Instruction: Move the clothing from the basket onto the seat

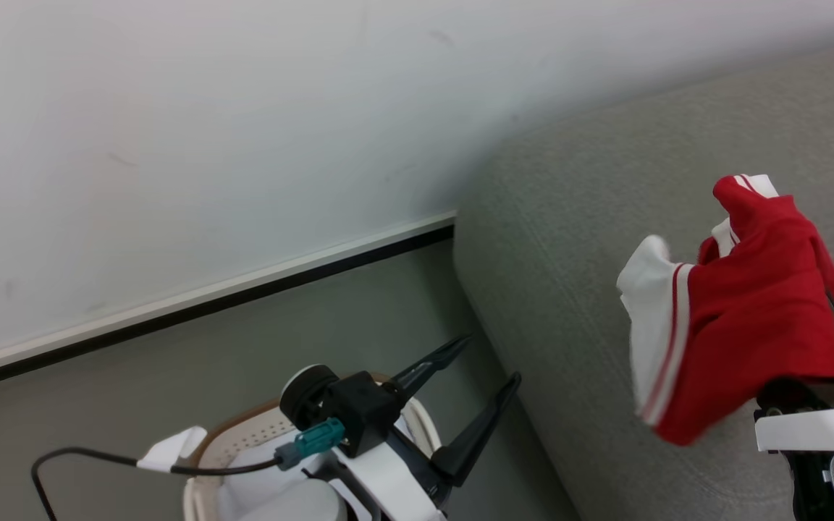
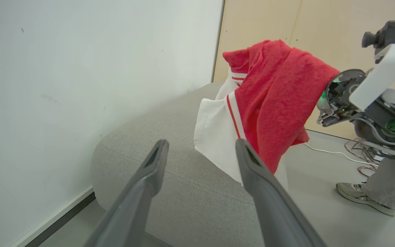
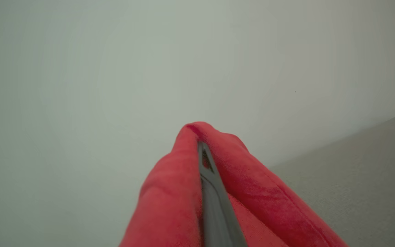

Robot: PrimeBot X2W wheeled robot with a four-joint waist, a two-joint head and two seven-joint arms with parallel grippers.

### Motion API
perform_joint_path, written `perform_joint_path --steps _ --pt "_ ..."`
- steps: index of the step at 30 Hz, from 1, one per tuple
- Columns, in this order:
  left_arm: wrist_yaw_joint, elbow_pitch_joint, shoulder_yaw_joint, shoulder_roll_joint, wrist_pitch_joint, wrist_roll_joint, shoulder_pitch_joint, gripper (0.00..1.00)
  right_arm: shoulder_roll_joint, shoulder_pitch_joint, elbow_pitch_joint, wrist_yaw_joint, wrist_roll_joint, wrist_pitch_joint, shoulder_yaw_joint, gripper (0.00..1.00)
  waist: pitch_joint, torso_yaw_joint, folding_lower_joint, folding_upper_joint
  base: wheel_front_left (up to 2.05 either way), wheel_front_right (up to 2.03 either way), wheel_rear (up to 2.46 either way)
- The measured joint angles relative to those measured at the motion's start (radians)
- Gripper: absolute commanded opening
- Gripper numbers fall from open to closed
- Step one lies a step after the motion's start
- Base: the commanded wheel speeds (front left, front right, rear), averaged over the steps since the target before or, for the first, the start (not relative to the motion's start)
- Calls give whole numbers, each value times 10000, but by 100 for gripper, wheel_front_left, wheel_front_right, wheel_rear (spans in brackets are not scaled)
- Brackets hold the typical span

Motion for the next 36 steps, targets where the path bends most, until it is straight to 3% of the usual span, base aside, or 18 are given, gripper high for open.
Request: perform_joint_path --steps 8,17,28,36 --pt "109 125 -63 92 -61 316 -198 100 360 443 -328 -2 -2 0 -115 0 388 -891 0 0 0 0 0" --pt "111 222 -81 178 -79 374 -408 100 198 119 -410 -2 -318 44 102 0 796 -980 0 0 0 0 0" --pt "111 -263 84 738 466 654 -1154 100 -727 -2874 859 -2 -537 61 54 0 2224 -572 0 0 0 0 0" --pt "73 -821 242 1174 986 798 -1818 100 -1741 -5551 2571 0 410 21 -637 0 3687 49 1 0 0 0 0"
